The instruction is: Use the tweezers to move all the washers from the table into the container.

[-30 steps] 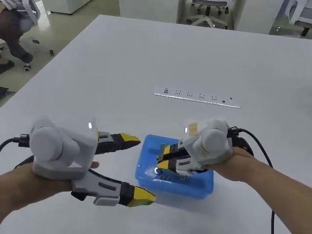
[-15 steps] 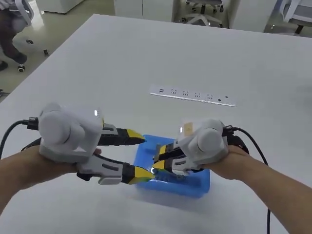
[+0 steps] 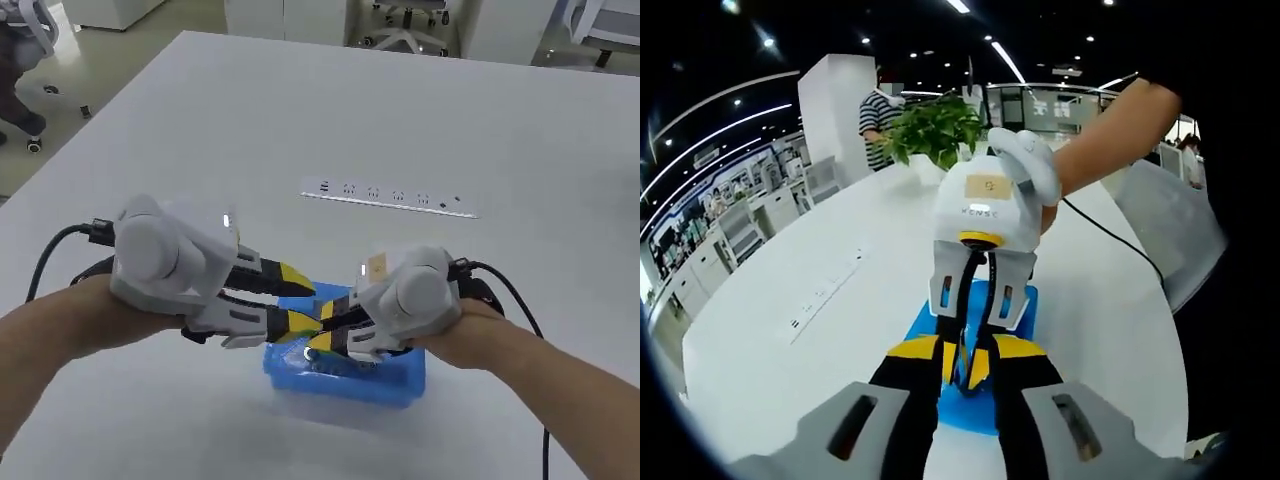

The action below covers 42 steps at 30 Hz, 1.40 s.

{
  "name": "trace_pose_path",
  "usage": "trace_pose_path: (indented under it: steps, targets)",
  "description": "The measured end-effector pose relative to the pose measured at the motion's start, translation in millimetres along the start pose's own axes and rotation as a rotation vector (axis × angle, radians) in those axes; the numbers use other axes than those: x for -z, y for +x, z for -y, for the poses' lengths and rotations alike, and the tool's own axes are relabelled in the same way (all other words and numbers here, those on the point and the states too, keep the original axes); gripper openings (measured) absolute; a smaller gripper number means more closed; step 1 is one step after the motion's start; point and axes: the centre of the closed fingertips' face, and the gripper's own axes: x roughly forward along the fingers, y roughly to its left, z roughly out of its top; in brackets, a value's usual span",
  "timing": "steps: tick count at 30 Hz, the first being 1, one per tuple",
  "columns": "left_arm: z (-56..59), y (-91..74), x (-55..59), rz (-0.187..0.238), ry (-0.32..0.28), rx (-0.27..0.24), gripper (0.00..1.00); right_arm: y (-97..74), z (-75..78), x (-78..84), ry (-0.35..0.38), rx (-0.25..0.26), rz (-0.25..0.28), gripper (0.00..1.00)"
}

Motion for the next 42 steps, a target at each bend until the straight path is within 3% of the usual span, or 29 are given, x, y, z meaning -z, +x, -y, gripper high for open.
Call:
trace_pose_path:
  steps: [17,42]
  targets:
    - [-0.3,9.4,6.5,-0.045,0.046,0.025,0.07,-0.5,-1.3,0.9,-0.017,-0.005,-0.009,0.10]
    - [1.4,11.1,7.8,-0.044,0.069,0.042,0.06,-0.8,-2.1,1.3,-0.018,-0.009,-0.011,0.10]
